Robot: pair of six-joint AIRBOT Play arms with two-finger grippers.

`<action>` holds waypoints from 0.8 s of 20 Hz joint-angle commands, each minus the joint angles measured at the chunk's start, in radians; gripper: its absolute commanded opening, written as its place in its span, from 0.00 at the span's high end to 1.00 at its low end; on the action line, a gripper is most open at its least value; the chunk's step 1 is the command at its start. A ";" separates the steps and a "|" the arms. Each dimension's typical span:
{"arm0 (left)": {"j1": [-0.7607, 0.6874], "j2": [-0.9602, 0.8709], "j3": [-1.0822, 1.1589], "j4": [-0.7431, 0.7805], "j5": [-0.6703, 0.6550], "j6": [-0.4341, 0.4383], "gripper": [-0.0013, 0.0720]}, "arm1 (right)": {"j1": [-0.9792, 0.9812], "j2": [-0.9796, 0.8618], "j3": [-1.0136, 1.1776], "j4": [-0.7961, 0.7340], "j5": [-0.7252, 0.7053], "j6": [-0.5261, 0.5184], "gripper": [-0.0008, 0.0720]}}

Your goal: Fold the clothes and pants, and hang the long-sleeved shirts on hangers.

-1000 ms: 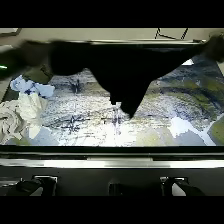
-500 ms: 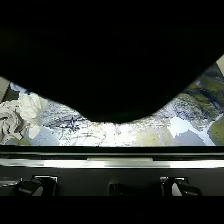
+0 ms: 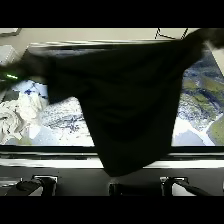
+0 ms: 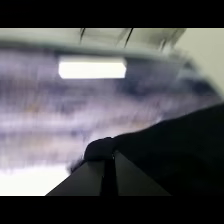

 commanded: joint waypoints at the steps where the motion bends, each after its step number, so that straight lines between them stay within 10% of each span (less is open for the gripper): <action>1: -0.001 -0.179 -0.186 -0.031 -0.105 -0.079 0.95 | 0.066 -0.325 0.001 0.191 0.118 0.055 0.94; 5: 0.003 -0.273 -0.311 -0.132 -0.090 -0.051 0.95 | 0.198 -0.536 0.001 0.153 0.241 0.060 0.81; 7: 0.026 -0.273 -0.313 -0.132 -0.093 -0.051 0.95 | 0.197 -0.572 0.001 0.118 0.351 0.063 0.14; 8: 0.042 -0.269 -0.313 -0.132 -0.095 -0.051 0.95 | 0.179 -0.570 0.002 0.045 0.436 0.037 0.04; 11: 0.108 -0.267 -0.313 -0.131 -0.131 -0.050 0.95 | 0.096 -0.560 -0.004 -0.273 0.742 0.037 0.04; 16: 0.151 -0.268 -0.313 -0.131 -0.172 0.002 0.95 | 0.056 -0.298 -0.582 -0.351 0.558 -0.003 0.04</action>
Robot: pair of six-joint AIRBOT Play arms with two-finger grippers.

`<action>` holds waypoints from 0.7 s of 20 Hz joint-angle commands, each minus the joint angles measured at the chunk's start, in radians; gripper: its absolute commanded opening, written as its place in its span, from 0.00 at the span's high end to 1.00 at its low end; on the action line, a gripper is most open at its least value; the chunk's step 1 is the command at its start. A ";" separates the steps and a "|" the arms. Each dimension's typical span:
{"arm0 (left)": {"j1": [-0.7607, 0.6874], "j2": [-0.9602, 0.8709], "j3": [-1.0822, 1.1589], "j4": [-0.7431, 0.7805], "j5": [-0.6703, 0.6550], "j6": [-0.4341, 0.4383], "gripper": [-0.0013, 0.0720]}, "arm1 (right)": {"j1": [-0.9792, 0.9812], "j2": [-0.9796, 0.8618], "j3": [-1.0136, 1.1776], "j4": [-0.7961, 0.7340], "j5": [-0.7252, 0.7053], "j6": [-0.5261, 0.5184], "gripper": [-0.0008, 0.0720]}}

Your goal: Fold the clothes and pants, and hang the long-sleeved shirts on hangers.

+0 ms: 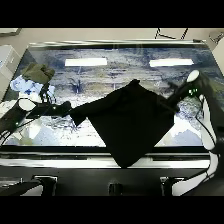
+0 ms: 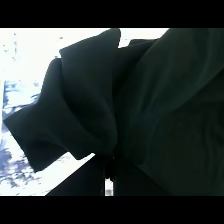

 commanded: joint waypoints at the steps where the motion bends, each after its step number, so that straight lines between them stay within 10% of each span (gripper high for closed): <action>1: 0.020 -0.003 -0.002 -0.002 -0.024 0.041 0.95 | -0.018 0.167 -0.430 -0.098 -0.083 -0.044 0.04; 9: 0.018 -0.007 -0.002 -0.002 -0.024 0.066 0.95 | -0.016 0.313 -0.802 0.139 -0.474 -0.022 0.11; 11: 0.018 -0.007 -0.002 -0.002 -0.024 0.066 0.95 | -0.017 0.313 -0.791 0.198 -0.561 -0.009 0.85; 14: 0.018 -0.007 -0.002 -0.002 -0.024 0.066 0.95 | -0.068 0.313 -0.651 0.217 -0.644 -0.005 0.94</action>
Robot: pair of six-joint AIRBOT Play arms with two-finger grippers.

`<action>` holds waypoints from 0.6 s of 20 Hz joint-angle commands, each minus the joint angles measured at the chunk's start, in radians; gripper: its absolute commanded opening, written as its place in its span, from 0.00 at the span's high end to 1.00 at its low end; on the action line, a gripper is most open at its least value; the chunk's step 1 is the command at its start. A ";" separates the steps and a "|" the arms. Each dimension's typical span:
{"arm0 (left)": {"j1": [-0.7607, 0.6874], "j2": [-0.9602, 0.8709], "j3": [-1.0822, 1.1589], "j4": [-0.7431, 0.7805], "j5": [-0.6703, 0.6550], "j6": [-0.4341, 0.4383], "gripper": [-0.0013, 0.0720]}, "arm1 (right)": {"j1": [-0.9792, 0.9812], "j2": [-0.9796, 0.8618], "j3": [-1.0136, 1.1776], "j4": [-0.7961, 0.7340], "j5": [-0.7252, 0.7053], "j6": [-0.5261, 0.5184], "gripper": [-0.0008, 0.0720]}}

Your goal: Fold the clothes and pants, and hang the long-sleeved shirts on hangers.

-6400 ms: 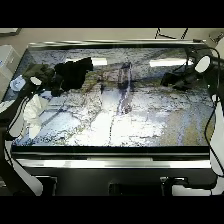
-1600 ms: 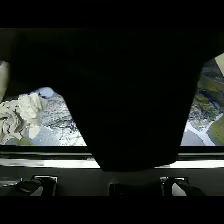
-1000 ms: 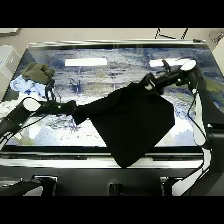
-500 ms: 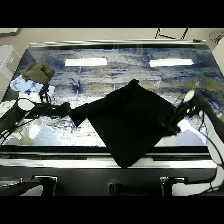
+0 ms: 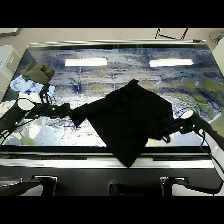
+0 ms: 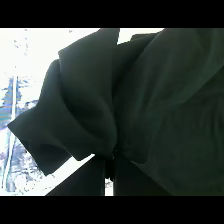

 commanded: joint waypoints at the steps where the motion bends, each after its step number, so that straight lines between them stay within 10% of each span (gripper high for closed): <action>1: 0.000 -0.001 -0.001 0.003 -0.001 0.002 0.95 | -0.064 0.005 0.146 0.039 -0.142 0.038 0.94; 6: -0.015 -0.039 -0.031 0.006 -0.040 0.001 0.95 | -0.134 -0.005 0.294 0.026 -0.161 0.082 0.94; 7: -0.027 -0.053 -0.034 0.006 -0.053 0.001 0.95 | -0.134 -0.017 0.294 0.019 -0.101 0.058 0.86; 9: -0.050 -0.072 -0.034 0.006 -0.064 0.001 0.95 | -0.136 -0.029 0.294 -0.053 0.076 -0.022 0.24; 12: -0.066 -0.074 -0.034 0.006 -0.063 0.002 0.95 | -0.136 -0.030 0.233 -0.310 0.302 -0.019 0.15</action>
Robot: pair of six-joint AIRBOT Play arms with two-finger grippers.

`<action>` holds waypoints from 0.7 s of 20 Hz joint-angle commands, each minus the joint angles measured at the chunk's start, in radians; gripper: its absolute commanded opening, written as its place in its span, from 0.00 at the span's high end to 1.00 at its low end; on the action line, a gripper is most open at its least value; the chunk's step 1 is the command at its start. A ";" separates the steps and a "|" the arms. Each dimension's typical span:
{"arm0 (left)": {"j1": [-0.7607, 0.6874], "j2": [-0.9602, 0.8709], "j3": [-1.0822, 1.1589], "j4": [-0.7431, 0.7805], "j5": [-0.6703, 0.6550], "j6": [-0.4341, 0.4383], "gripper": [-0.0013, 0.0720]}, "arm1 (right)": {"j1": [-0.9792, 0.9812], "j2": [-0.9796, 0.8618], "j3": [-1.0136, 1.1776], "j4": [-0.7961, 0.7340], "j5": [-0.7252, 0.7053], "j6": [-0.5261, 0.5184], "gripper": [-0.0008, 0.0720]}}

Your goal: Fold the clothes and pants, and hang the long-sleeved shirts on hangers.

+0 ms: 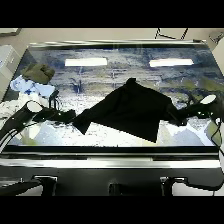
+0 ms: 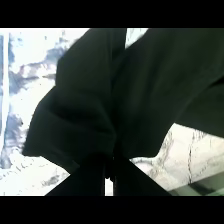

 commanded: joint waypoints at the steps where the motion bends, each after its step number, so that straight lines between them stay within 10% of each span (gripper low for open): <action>1: -0.016 -0.011 -0.002 0.001 -0.011 0.000 0.95 | -0.004 -0.005 -0.084 -0.198 0.231 -0.022 0.16; 9: -0.016 -0.011 -0.002 -0.005 -0.015 0.000 0.95 | 0.070 -0.005 -0.267 0.157 0.042 -0.116 0.23; 12: -0.013 -0.002 0.003 -0.014 -0.019 0.000 0.95 | 0.174 -0.005 -0.237 0.156 -0.029 -0.098 0.94; 14: 0.002 0.036 0.048 -0.014 -0.019 0.000 0.95 | 0.176 0.018 -0.138 0.150 0.005 -0.106 0.94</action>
